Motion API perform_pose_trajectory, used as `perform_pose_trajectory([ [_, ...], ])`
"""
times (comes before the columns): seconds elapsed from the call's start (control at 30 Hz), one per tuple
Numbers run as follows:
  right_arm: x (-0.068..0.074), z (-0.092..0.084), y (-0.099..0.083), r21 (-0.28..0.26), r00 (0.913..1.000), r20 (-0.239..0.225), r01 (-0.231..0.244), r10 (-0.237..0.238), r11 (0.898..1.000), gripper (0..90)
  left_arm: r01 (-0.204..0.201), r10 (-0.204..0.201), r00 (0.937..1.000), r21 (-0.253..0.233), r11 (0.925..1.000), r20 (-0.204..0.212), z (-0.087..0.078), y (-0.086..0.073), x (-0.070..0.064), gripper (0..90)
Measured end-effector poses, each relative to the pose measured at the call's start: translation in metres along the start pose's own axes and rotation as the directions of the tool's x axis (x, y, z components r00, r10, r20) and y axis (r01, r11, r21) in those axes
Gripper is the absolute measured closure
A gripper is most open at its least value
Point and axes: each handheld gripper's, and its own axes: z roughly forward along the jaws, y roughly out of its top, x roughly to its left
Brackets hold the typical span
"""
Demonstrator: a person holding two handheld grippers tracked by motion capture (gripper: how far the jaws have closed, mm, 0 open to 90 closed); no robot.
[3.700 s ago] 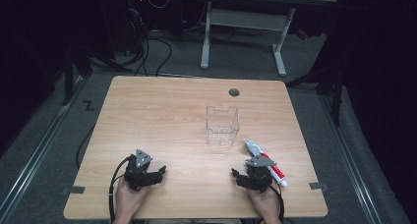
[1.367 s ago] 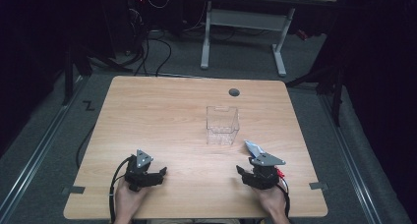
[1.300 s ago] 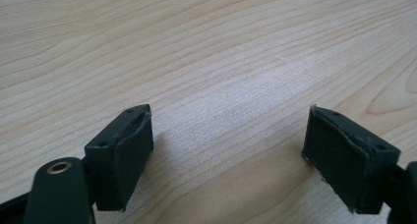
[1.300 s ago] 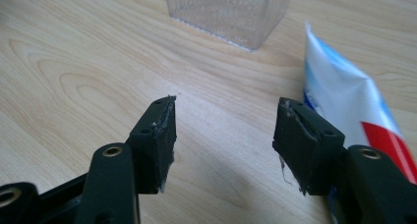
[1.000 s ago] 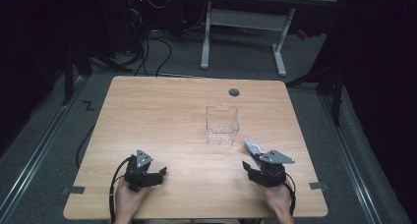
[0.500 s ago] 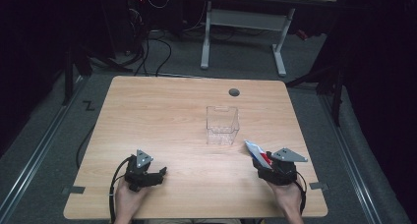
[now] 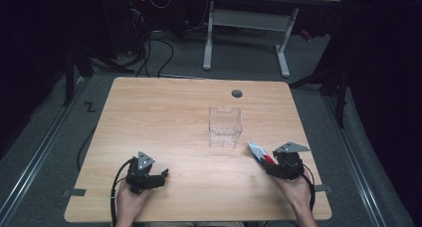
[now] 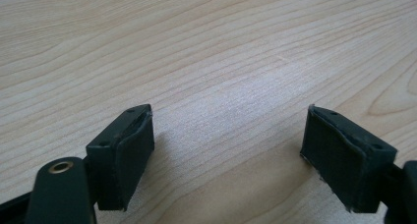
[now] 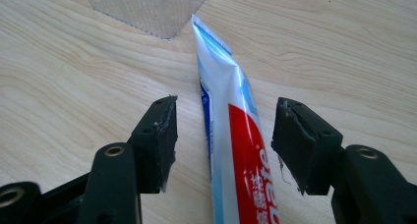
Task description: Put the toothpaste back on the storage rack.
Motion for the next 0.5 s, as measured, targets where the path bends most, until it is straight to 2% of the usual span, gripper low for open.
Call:
perform_pose_trajectory([
  [0.03,-0.001,0.002,0.004,0.003,0.9998,0.018,0.012,-0.012,1.0,42.5,0.0,0.0,1.0,0.0,1.0,0.0,0.0,0.0,0.0,20.2],
  [0.23,-0.004,0.008,0.016,0.033,0.9994,0.01,0.034,-0.034,0.999,42.7,0.0,0.0,1.0,0.0,1.0,0.0,0.0,0.0,0.0,20.2],
  [0.37,-0.003,0.015,0.023,0.07,0.9984,-0.007,0.057,-0.056,0.996,43.9,0.001,-0.001,1.0,0.0,1.0,0.0,0.0,0.0,0.0,20.3],
  [0.4,-0.004,0.02,0.026,0.098,0.9978,-0.01,0.067,-0.066,0.993,44.2,0.001,-0.001,1.0,0.0,1.0,-0.001,0.0,0.0,0.0,20.3],
  [0.47,-0.004,0.023,0.027,0.106,0.9975,-0.017,0.07,-0.068,0.992,44.4,0.001,-0.001,1.0,0.0,1.0,-0.001,0.0,0.0,0.0,20.3],
  [0.5,-0.004,0.028,0.029,0.127,0.997,-0.02,0.077,-0.075,0.989,45.1,0.001,-0.001,1.0,0.0,1.0,-0.001,0.0,0.0,0.0,20.3],
])
